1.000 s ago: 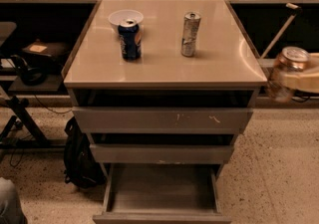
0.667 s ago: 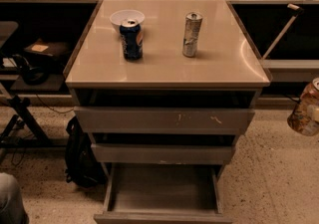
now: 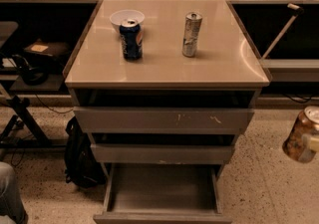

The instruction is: Place orange can into bottom drawer

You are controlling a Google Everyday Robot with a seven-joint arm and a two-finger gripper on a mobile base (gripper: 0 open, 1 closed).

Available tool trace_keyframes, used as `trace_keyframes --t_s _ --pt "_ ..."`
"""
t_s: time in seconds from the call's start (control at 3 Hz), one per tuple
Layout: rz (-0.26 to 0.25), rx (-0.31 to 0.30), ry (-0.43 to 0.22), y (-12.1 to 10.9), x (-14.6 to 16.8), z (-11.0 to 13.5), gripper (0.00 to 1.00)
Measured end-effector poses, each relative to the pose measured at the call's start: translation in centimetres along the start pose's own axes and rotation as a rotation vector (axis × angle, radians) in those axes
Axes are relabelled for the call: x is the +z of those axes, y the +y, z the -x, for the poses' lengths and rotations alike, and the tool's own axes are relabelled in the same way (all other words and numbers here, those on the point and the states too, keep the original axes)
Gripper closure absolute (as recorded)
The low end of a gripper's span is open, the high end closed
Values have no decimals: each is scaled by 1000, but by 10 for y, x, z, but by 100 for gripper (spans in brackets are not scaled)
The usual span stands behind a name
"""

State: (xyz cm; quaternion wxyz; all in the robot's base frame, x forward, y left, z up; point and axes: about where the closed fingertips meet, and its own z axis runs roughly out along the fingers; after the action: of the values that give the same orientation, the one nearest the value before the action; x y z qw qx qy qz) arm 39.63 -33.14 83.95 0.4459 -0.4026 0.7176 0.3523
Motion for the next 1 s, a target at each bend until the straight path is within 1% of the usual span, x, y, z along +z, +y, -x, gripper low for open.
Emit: trace_keyframes --t_s 0.33,0.67,1.0 --pt "126 67 -67 36 31 -88 100" --pt "240 120 -177 67 99 -150 100" --pt "265 155 -189 75 115 -165 100"
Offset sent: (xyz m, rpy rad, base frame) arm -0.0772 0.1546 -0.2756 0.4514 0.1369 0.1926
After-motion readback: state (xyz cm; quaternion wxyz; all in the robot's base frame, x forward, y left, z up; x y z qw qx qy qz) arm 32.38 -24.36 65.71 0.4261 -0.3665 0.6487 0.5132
